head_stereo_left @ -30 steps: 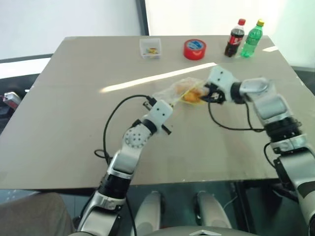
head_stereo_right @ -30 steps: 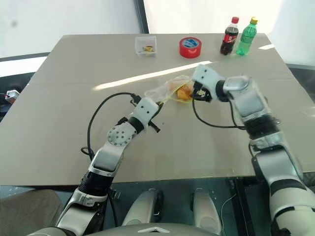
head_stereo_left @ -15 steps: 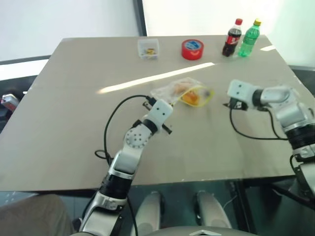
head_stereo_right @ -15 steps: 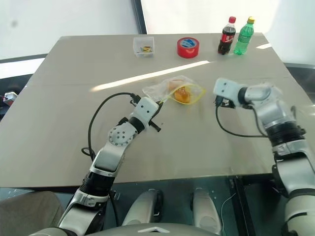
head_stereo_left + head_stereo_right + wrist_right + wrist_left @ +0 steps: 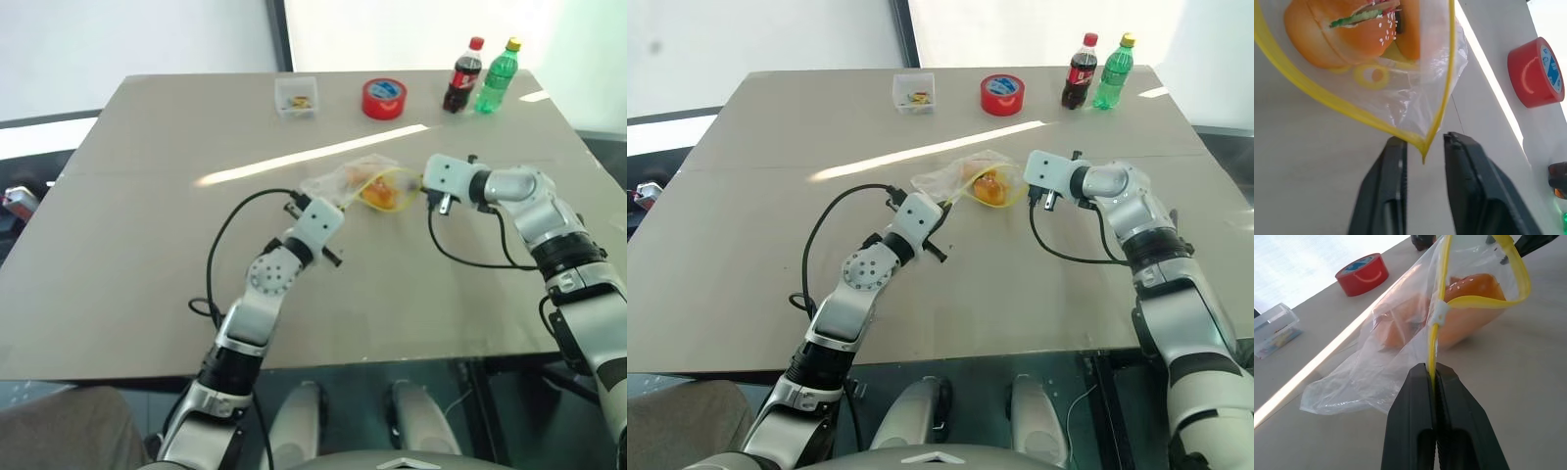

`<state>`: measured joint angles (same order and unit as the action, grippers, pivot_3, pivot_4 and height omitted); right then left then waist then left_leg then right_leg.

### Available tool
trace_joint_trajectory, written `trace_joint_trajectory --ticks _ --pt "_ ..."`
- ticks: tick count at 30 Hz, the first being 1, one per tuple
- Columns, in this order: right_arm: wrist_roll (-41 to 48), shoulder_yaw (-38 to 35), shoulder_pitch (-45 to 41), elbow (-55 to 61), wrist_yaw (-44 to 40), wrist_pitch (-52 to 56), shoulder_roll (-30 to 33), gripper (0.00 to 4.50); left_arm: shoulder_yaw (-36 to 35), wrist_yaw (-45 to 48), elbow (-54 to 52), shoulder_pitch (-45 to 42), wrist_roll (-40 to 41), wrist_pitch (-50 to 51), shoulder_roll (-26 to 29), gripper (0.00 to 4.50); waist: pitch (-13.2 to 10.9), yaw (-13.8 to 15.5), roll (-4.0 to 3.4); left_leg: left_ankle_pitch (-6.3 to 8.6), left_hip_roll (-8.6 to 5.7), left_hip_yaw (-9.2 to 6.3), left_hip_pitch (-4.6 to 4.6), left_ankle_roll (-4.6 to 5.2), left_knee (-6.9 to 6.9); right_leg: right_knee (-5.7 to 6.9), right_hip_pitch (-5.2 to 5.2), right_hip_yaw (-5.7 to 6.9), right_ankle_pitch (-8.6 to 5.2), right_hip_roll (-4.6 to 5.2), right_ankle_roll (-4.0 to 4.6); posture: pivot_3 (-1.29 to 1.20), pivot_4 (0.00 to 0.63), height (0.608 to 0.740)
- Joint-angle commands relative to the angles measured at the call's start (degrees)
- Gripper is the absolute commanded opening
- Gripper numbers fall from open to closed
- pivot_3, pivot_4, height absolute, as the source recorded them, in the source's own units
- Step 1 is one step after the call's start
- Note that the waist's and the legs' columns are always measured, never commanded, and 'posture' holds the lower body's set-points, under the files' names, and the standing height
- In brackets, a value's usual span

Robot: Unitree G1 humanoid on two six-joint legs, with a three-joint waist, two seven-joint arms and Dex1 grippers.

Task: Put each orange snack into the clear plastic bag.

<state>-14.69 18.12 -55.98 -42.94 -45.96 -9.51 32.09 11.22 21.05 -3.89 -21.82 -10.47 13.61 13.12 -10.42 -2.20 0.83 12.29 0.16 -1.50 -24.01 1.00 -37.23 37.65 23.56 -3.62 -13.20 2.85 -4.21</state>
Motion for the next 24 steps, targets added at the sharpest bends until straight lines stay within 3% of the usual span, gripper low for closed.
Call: trace_joint_trajectory --ticks 1,11,24 --pt "1.0 -1.9 -0.3 2.0 -0.2 -0.7 0.3 0.10 -0.3 -0.3 -1.2 -0.4 0.5 -0.9 0.1 0.00 0.0 0.0 0.00 0.00 0.00 0.00 0.00 0.00 0.00 0.00 0.00 0.00 0.00 0.00 0.00 0.00 0.150 0.740" --pt "3.3 -6.0 -1.6 9.9 -1.9 6.6 3.7 0.10 -1.1 0.3 -1.6 -2.6 0.4 -0.9 1.9 0.00 0.0 0.1 0.00 0.00 0.00 -0.08 0.00 0.00 0.00 0.00 0.00 0.00 0.00 0.00 0.00 0.00 0.150 0.740" --pt "6.9 -10.8 -2.2 26.4 -11.9 19.2 16.0 0.10 -1.7 4.4 -6.7 -13.5 2.3 4.6 3.9 0.00 -0.1 0.2 -0.03 0.00 -0.01 0.02 -0.12 0.00 -0.01 -0.09 0.03 0.10 0.00 0.00 0.00 0.00 0.150 0.740"
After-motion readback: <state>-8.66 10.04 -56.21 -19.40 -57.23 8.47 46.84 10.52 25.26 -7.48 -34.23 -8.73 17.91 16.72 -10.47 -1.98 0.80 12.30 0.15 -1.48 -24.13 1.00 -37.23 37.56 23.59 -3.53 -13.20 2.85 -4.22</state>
